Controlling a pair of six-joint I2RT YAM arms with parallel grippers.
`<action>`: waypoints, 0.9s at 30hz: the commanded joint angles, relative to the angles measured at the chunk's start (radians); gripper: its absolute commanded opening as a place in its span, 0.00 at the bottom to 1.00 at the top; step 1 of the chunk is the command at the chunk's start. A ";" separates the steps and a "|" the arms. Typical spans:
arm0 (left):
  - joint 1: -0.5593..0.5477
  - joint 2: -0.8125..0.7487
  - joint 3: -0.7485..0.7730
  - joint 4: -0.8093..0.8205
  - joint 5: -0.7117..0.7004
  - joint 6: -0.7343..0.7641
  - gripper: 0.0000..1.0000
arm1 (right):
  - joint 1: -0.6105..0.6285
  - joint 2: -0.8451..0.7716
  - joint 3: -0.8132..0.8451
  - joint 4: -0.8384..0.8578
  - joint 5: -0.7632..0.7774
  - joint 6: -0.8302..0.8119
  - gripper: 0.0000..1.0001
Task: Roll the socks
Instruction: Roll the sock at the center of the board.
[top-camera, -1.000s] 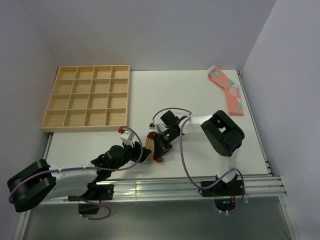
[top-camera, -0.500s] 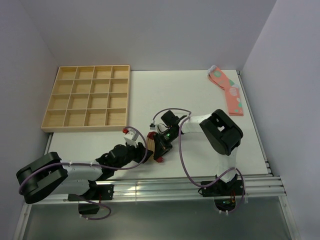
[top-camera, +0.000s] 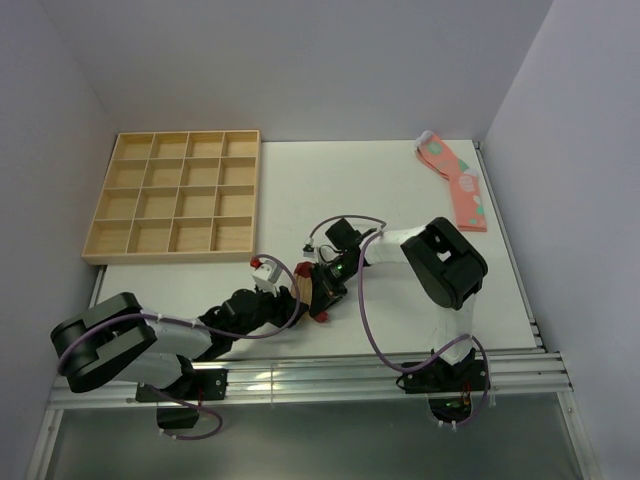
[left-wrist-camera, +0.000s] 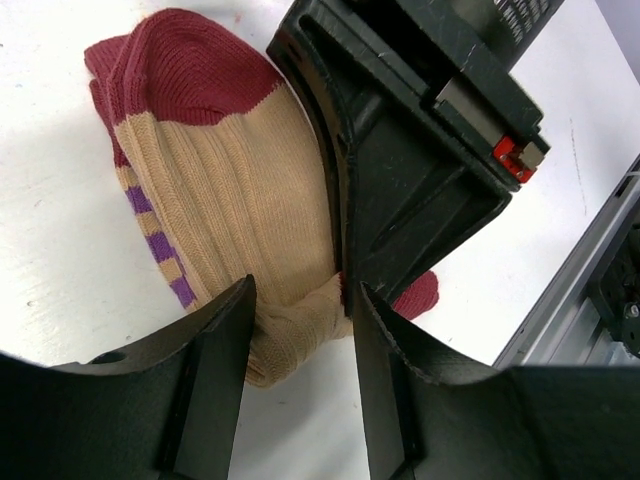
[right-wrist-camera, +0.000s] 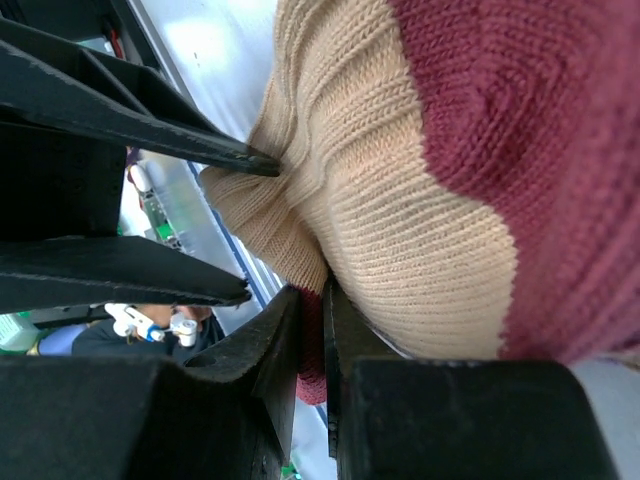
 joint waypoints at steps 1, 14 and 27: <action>-0.005 0.030 -0.006 0.077 0.033 -0.008 0.49 | -0.016 0.000 0.022 0.006 -0.022 0.008 0.14; -0.005 0.105 -0.022 0.154 0.050 -0.032 0.50 | -0.062 0.016 0.018 0.032 -0.045 0.051 0.15; -0.005 0.177 0.014 0.114 0.006 -0.045 0.41 | -0.065 0.005 0.002 0.054 -0.053 0.068 0.16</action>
